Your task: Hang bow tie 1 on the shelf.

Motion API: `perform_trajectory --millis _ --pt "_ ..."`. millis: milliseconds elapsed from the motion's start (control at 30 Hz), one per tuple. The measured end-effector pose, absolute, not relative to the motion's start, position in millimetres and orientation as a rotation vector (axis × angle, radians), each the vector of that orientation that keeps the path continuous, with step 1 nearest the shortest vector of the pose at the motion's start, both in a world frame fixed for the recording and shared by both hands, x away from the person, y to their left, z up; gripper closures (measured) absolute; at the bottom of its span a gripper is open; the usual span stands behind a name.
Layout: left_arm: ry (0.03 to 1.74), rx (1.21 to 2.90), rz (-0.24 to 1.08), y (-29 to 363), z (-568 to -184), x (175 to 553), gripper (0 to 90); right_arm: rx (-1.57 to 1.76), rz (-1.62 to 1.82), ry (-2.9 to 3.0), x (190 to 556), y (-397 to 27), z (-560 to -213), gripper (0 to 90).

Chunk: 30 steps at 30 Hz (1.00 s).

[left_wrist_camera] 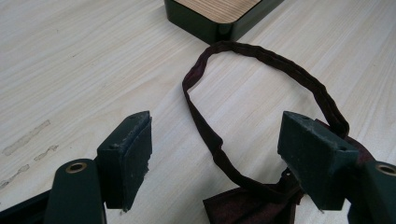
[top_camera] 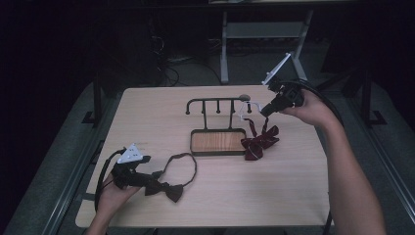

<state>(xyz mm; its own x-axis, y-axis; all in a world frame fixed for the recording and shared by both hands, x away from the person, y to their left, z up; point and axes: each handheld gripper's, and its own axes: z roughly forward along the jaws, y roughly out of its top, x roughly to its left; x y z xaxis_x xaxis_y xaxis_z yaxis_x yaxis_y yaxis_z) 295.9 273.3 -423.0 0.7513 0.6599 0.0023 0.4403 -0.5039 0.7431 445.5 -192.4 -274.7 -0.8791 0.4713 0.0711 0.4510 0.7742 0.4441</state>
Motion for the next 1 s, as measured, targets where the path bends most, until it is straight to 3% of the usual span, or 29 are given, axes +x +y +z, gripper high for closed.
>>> perform_trajectory --millis 467,1000 --pt "0.823 2.174 0.370 273.5 -423.0 295.7 26.0 0.768 0.731 2.911 443.8 -195.5 -280.8 80.3" --pt "0.819 2.182 0.367 272.6 -423.9 296.1 26.0 0.730 0.751 2.943 427.2 -205.2 -292.2 69.2"
